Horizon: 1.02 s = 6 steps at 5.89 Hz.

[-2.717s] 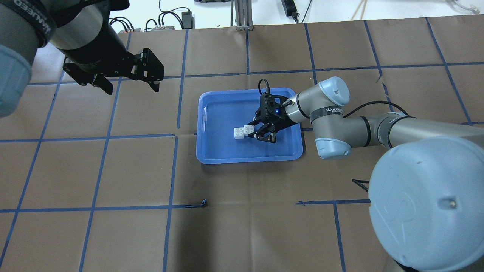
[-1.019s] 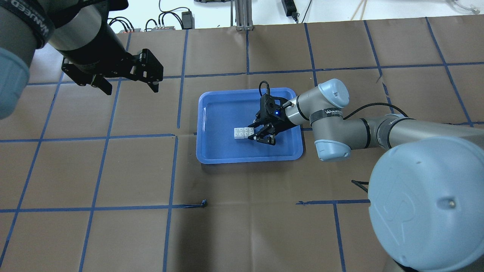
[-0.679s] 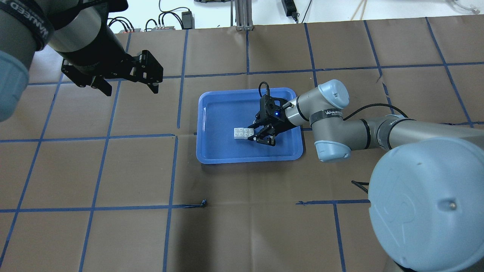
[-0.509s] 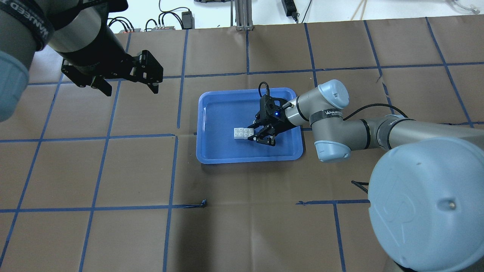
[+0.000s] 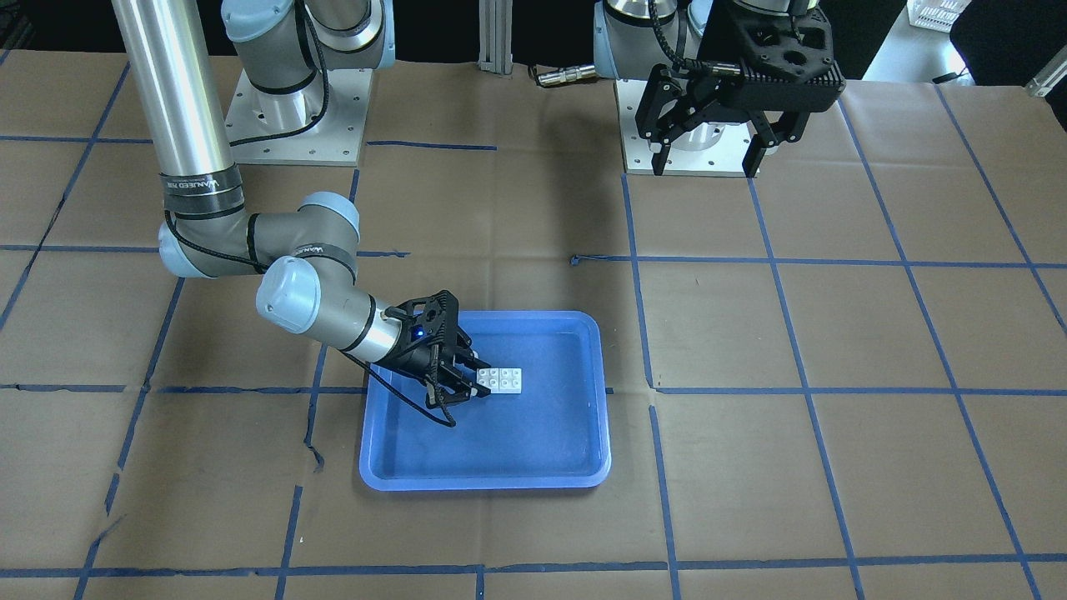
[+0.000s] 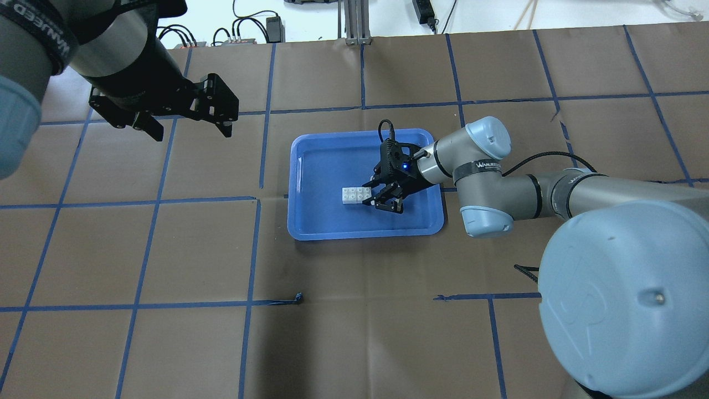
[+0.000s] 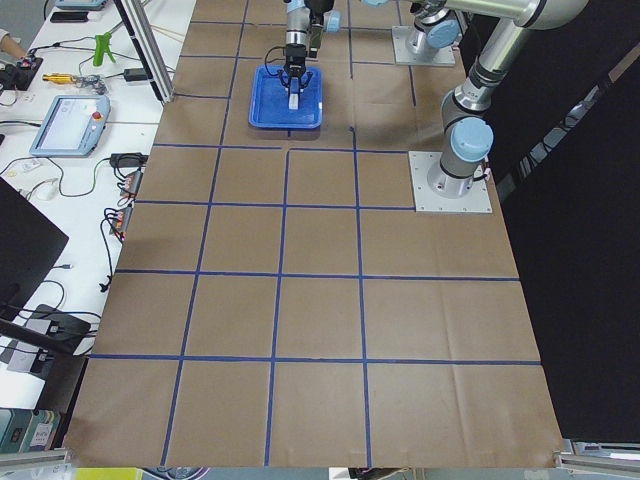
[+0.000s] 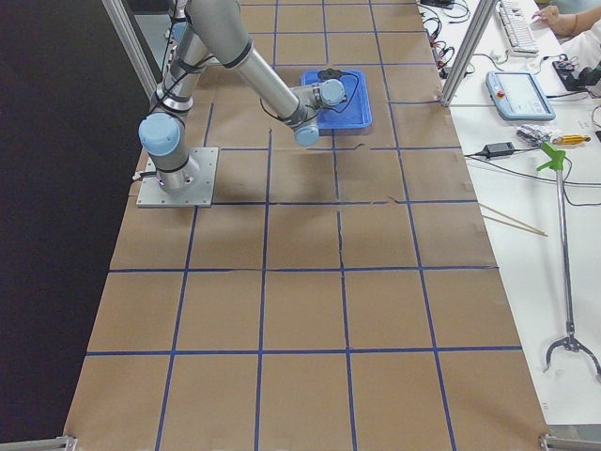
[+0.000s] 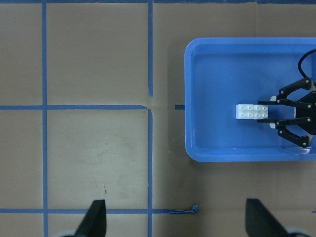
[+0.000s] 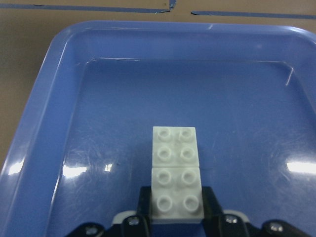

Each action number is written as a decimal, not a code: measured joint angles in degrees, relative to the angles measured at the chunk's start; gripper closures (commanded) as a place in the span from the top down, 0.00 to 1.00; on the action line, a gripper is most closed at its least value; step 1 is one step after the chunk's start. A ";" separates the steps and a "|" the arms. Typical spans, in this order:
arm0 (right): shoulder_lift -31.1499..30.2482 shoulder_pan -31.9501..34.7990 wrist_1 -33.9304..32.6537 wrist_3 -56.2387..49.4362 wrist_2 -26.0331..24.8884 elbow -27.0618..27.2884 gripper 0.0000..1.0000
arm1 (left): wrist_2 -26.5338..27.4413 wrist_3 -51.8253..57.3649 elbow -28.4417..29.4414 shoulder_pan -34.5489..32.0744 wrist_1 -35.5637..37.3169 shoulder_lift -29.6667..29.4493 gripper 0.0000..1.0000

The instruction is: Assemble white blocks and place on blue tray

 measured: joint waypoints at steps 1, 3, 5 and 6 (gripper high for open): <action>0.03 0.00 0.04 0.09 0.00 -0.01 0.72 | 0.00 -0.02 0.00 0.00 0.00 0.00 1.00; 0.09 0.00 0.17 0.22 0.05 0.00 0.95 | -0.04 -0.02 0.00 0.00 0.00 0.00 1.00; -0.13 -0.03 0.17 0.50 0.92 -0.06 1.00 | -0.01 -0.08 -0.06 -0.02 -0.03 0.00 1.00; -0.55 -0.06 0.35 1.60 0.74 -0.70 1.00 | -0.03 -0.19 -0.08 -0.04 -0.01 0.00 1.00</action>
